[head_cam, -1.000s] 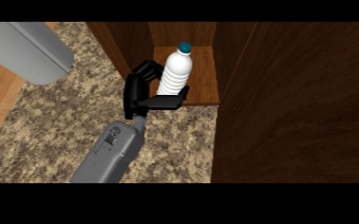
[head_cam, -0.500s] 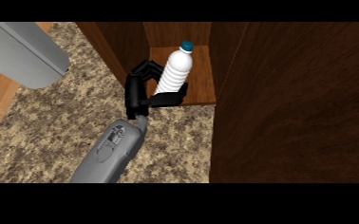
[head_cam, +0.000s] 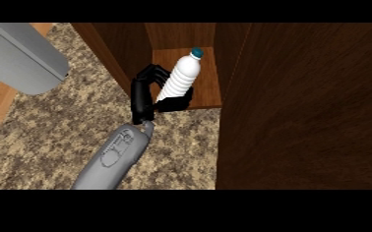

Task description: Pick up the bottled water, place it into the cabinet and close the cabinet

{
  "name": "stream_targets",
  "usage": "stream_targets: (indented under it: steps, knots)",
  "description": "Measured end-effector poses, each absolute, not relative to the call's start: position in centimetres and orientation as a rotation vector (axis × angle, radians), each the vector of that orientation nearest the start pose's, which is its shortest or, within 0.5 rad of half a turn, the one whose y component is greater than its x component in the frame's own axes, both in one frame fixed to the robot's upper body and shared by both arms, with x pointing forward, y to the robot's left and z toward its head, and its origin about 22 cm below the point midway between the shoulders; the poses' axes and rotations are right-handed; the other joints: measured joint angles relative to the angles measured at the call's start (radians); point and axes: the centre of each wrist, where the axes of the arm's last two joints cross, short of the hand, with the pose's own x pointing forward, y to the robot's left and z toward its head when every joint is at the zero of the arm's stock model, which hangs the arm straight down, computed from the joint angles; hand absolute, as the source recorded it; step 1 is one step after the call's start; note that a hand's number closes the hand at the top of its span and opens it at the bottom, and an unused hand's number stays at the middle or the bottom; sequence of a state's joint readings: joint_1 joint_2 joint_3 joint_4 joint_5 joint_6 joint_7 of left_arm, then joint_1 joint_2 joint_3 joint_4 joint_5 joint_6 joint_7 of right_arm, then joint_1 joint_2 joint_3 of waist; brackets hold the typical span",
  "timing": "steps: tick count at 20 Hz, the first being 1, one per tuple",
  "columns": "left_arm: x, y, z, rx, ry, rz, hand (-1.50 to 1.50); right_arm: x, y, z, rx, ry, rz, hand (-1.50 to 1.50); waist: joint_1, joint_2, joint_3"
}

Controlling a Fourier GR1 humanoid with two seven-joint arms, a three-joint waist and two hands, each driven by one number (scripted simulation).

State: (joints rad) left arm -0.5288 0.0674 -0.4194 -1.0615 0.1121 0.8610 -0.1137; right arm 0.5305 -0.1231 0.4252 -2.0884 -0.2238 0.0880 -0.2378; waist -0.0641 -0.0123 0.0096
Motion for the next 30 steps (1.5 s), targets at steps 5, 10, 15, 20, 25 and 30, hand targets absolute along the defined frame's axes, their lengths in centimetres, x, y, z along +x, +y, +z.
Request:
stream_targets:
  steps: [5,10,15,20,25,30]
  knots:
    - [33.1,10.4,0.2,0.518,-1.715,0.017,-1.50,11.4,-19.2,3.8,0.460,-1.780,-0.022,-1.50,-0.005,0.001,0.002]
    - [38.1,11.7,2.4,0.567,-1.700,-0.083,-1.50,11.4,-19.2,3.9,0.474,-1.782,-0.023,-1.50,-0.027,0.029,-0.007]
    - [40.9,12.1,3.5,0.567,-1.666,-0.129,-1.50,11.5,-19.4,3.5,0.465,-1.778,-0.031,-1.50,-0.026,0.037,-0.010]
    - [41.6,11.8,3.1,0.555,-1.653,-0.123,-1.50,11.3,-19.4,3.4,0.461,-1.779,-0.032,-1.50,-0.020,0.025,-0.005]
    - [41.9,11.6,3.1,0.475,-1.703,-0.090,-1.50,11.0,-19.6,3.6,0.452,-1.783,-0.026,-1.50,-0.013,0.019,-0.003]
    - [42.3,11.2,3.6,0.327,-1.798,-0.030,-1.50,11.1,-19.9,3.6,0.443,-1.795,-0.032,-1.50,-0.002,0.020,-0.004]
